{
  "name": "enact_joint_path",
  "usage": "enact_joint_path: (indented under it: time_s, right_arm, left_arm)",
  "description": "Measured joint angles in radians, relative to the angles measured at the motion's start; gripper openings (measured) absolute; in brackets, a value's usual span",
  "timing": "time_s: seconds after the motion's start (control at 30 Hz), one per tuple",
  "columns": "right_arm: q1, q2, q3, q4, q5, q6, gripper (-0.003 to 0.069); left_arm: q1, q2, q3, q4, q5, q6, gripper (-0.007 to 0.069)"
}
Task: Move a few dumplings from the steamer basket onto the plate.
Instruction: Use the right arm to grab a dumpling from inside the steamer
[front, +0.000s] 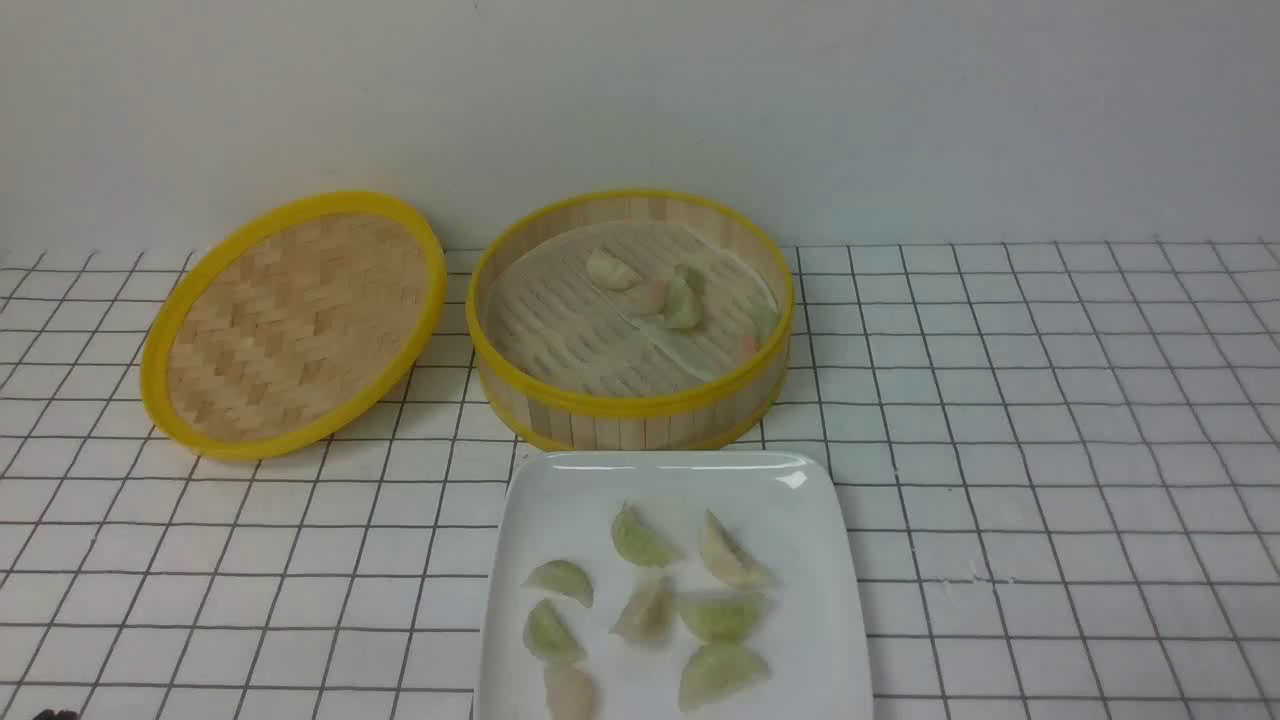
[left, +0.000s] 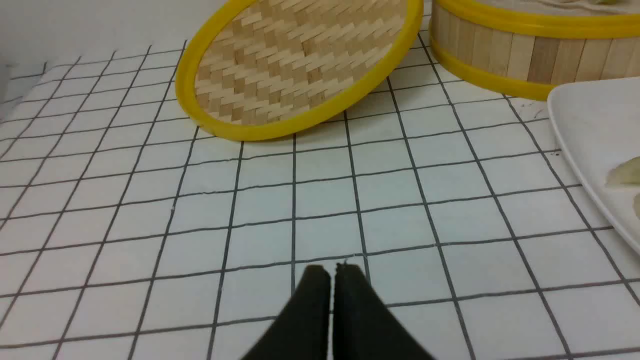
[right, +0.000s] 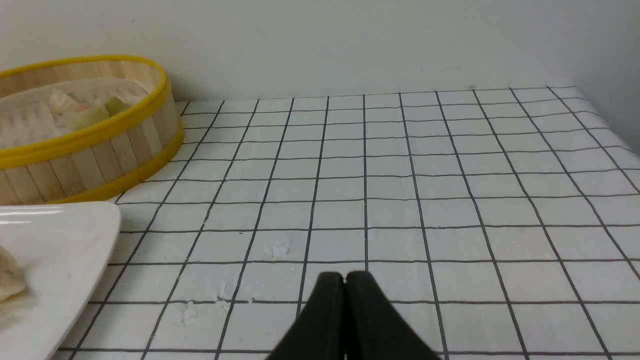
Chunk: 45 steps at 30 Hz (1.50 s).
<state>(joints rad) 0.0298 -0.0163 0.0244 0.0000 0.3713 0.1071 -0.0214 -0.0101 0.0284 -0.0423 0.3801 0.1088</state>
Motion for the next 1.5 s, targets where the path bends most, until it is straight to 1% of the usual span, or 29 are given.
enact_joint_path:
  time_s: [0.77,0.83,0.9,0.93,0.97,1.0,1.07,1.2,1.27,1.3,1.37,1.47,1.5]
  right_arm:
    - [0.0,0.0,0.0,-0.017,0.0,0.001,-0.0015]
    - [0.0,0.0,0.003,0.031,-0.024,0.031,-0.0015]
    - [0.0,0.0,0.005,0.147,-0.091,0.089,-0.0015]
    - [0.0,0.0,0.005,0.177,-0.1,0.104,-0.0015]
    - [0.0,0.0,0.005,0.237,-0.147,0.133,-0.0015]
    - [0.0,0.0,0.005,0.366,-0.22,0.184,-0.0015]
    - [0.0,0.0,0.005,0.494,-0.307,0.216,-0.0015]
    - [0.0,0.0,0.005,0.555,-0.385,0.207,-0.0015]
    - [0.0,0.0,0.005,0.609,-0.49,0.208,-0.0015]
    - [0.0,0.0,-0.003,0.617,-0.506,0.208,-0.0015]
    - [0.002,0.02,-0.062,0.602,-0.477,0.207,-0.0015]
    - [0.024,0.129,-0.249,0.488,-0.294,0.169,-0.0015]
    - [0.036,0.196,-0.337,0.439,-0.191,0.147,-0.0015]
  left_arm:
    - [0.0,0.0,0.0,0.0,0.0,0.0,-0.0006]
    - [0.0,0.0,0.0,0.0,0.0,0.0,-0.0006]
    - [0.0,0.0,0.0,0.0,0.0,0.0,-0.0006]
    - [0.0,0.0,0.0,0.0,0.0,0.0,-0.0006]
    - [0.0,0.0,0.0,0.0,0.0,0.0,-0.0006]
    - [0.0,0.0,0.0,0.0,0.0,0.0,-0.0006]
    - [0.0,0.0,0.0,0.0,0.0,0.0,-0.0006]
    - [0.0,0.0,0.0,0.0,0.001,0.0,-0.0006]
    - [0.0,0.0,0.0,0.0,0.001,0.0,-0.0006]
    - [0.0,0.0,0.0,0.0,0.001,0.0,-0.0006]
    - [0.0,0.0,0.0,0.0,0.001,0.0,-0.0006]
    - [0.0,0.0,0.0,0.0,0.001,0.0,-0.0006]
    - [0.0,0.0,0.0,0.0,0.001,0.0,-0.0006]
